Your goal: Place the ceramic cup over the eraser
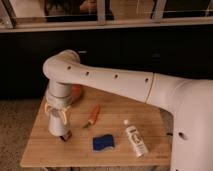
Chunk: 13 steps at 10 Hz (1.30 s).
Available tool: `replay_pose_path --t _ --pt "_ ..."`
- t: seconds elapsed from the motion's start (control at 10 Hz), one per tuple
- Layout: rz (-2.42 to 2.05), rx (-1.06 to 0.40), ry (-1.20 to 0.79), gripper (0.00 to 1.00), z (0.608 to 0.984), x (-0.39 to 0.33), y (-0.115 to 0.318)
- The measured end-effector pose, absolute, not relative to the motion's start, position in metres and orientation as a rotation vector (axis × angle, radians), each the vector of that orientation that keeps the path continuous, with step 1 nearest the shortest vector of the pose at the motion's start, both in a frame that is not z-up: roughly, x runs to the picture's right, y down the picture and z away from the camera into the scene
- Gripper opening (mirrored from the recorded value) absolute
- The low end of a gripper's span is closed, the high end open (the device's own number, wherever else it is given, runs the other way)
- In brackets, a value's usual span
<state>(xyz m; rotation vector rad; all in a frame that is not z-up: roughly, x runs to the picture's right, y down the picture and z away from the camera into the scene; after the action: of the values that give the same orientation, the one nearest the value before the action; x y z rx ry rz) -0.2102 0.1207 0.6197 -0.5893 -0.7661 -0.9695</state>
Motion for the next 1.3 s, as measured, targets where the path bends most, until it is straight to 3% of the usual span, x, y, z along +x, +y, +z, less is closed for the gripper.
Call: replay_pose_path --t 1.3 --pt "-1.003 -0.632 -0.749 0.01 0.653 -0.214 0.14"
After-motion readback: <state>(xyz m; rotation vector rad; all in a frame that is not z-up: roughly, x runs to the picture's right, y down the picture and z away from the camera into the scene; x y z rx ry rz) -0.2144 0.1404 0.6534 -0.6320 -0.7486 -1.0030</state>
